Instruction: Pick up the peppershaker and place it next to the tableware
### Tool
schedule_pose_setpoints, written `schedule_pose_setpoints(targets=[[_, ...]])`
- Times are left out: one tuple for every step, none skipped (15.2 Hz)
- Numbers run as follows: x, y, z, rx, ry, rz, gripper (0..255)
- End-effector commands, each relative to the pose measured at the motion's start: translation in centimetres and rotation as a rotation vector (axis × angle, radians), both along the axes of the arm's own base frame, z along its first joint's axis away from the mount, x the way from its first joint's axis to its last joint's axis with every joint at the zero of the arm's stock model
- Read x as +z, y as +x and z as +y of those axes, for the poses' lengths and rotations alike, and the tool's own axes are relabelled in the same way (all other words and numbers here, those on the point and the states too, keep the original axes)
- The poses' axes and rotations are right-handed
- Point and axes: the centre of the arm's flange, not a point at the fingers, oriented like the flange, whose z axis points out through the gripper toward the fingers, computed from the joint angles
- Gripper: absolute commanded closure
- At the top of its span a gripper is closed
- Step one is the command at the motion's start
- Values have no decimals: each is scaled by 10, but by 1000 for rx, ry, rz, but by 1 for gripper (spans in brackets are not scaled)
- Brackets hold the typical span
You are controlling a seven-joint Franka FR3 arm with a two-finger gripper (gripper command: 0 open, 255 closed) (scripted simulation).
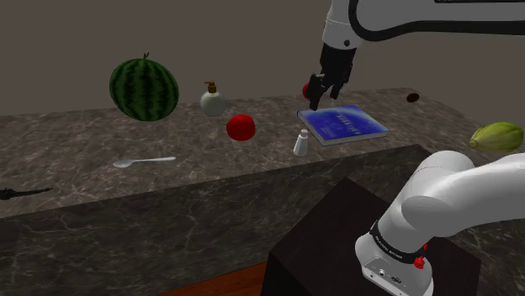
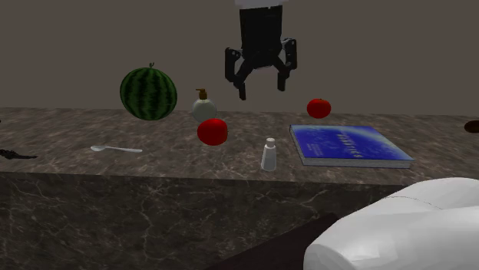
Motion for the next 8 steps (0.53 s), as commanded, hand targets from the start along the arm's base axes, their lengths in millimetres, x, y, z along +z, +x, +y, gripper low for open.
schedule_pose_setpoints(targets=[[0,0,0,0,0,0,0],[-10,5,-7,6,3,3,0],[-21,11,-14,12,6,6,0],[-31,16,-21,19,9,9,0],[-41,22,-27,25,12,12,0],[-52,27,-34,31,15,15,0],[-62,33,-41,37,18,19,0],[-73,38,-47,43,22,22,0]])
